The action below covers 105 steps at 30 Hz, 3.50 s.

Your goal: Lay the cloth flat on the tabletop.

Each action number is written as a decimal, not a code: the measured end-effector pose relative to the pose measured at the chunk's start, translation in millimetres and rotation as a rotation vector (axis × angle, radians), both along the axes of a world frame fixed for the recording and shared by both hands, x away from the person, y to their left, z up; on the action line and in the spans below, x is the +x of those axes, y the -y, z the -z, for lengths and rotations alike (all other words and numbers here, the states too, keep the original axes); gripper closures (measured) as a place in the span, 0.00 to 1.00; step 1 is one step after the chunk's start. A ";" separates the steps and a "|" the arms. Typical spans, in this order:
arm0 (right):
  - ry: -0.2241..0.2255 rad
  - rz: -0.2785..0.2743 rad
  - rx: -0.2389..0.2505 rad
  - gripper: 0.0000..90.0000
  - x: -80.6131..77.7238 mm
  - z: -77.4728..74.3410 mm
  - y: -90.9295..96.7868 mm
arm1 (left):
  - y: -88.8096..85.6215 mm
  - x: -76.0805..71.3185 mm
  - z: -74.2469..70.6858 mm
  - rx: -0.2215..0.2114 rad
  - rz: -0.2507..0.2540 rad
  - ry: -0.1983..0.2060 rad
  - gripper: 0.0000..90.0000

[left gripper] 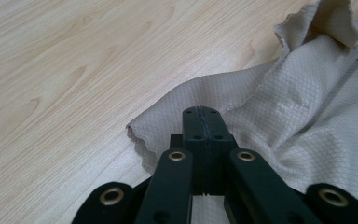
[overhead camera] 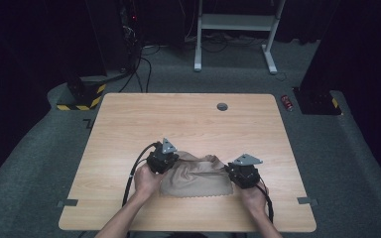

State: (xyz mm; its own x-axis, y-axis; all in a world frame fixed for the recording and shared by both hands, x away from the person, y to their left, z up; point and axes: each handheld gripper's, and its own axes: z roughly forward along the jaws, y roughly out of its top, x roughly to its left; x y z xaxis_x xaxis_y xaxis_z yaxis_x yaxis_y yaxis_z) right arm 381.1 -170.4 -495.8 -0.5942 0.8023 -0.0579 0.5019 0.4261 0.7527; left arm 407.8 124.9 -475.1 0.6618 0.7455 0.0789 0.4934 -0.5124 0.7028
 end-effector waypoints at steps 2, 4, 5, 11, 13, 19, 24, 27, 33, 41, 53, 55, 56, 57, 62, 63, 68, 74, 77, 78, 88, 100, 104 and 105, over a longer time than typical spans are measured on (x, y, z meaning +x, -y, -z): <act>0.037 -0.041 -0.001 0.78 -4.5 -6.2 -9.8 | 2.1 0.3 0.4 -0.004 0.003 0.000 1.00; 0.058 -0.069 -0.013 0.74 -7.5 -9.4 -19.6 | 2.9 0.7 0.5 -0.004 0.006 -0.003 1.00; 0.060 -0.081 -0.012 0.72 -8.4 -9.6 -24.2 | 3.4 0.9 0.9 -0.004 0.005 -0.001 1.00; 0.044 -0.069 -0.082 0.64 0.5 3.9 -45.3 | 4.0 3.3 0.6 -0.008 0.003 -0.001 1.00; 0.039 -0.047 -0.101 0.78 5.9 8.5 -46.2 | 3.6 3.9 -0.2 -0.006 0.003 -0.001 1.00; 0.063 -0.033 -0.091 0.99 9.5 -0.1 -38.5 | 0.8 8.5 -3.7 -0.041 -0.014 0.005 1.00; 0.068 -0.008 -0.065 0.99 20.4 -14.5 -28.0 | -2.9 17.2 -7.9 -0.056 -0.040 0.002 1.00; 0.066 0.006 -0.056 0.99 28.4 -19.6 -22.9 | -5.6 21.2 -11.6 -0.078 -0.061 0.015 1.00; 0.055 0.023 -0.026 0.99 40.2 -20.5 -14.8 | -11.9 32.0 -12.5 -0.069 -0.103 0.015 1.00; 0.016 0.052 0.010 0.99 58.2 -21.0 -6.1 | -15.5 55.4 -19.0 -0.053 -0.159 0.019 1.00; -0.067 0.122 -0.041 0.99 94.7 -5.6 -8.6 | -7.0 86.6 -8.2 -0.001 -0.214 -0.023 1.00; -0.072 0.137 -0.045 0.99 99.1 -0.9 -9.7 | -6.5 91.7 -3.4 0.014 -0.227 -0.046 1.00; -0.073 0.140 -0.051 0.99 101.0 1.9 -10.1 | -6.3 93.3 -1.6 0.022 -0.230 -0.050 1.00; -0.078 0.144 -0.054 0.99 102.3 4.0 -10.1 | -5.2 94.8 0.6 0.021 -0.239 -0.057 1.00; -0.098 0.166 -0.037 0.85 105.9 11.8 -7.7 | -4.0 95.8 5.1 0.038 -0.255 -0.050 0.84; -0.093 0.162 -0.036 0.84 105.5 10.6 -7.1 | -4.4 94.0 5.5 0.039 -0.261 -0.045 0.81; -0.063 0.122 -0.003 0.80 94.7 -3.0 -6.9 | -13.6 80.2 4.6 -0.004 -0.268 -0.056 0.65; -0.044 0.039 0.012 0.78 64.8 -10.3 -7.5 | -22.6 49.6 9.6 0.004 -0.227 -0.066 0.62; -0.045 0.018 0.028 0.77 50.6 -10.4 -4.3 | -24.8 39.4 13.5 0.011 -0.206 -0.092 0.62; -0.046 0.011 0.036 0.77 46.7 -10.8 -3.2 | -24.9 36.8 14.7 0.005 -0.201 -0.094 0.64; -0.098 -0.013 -0.033 0.83 35.5 4.0 -11.4 | -18.0 24.1 28.3 0.049 -0.173 -0.123 0.67; -0.116 0.022 -0.049 0.92 38.4 8.0 5.9 | -19.9 8.4 30.4 0.080 -0.154 -0.087 0.65; -0.081 0.035 -0.042 0.83 27.2 3.2 9.0 | -23.2 -4.6 27.2 0.090 -0.141 -0.069 0.64; -0.079 0.035 -0.037 0.83 23.5 1.9 9.4 | -25.7 -10.2 25.0 0.076 -0.137 -0.064 0.64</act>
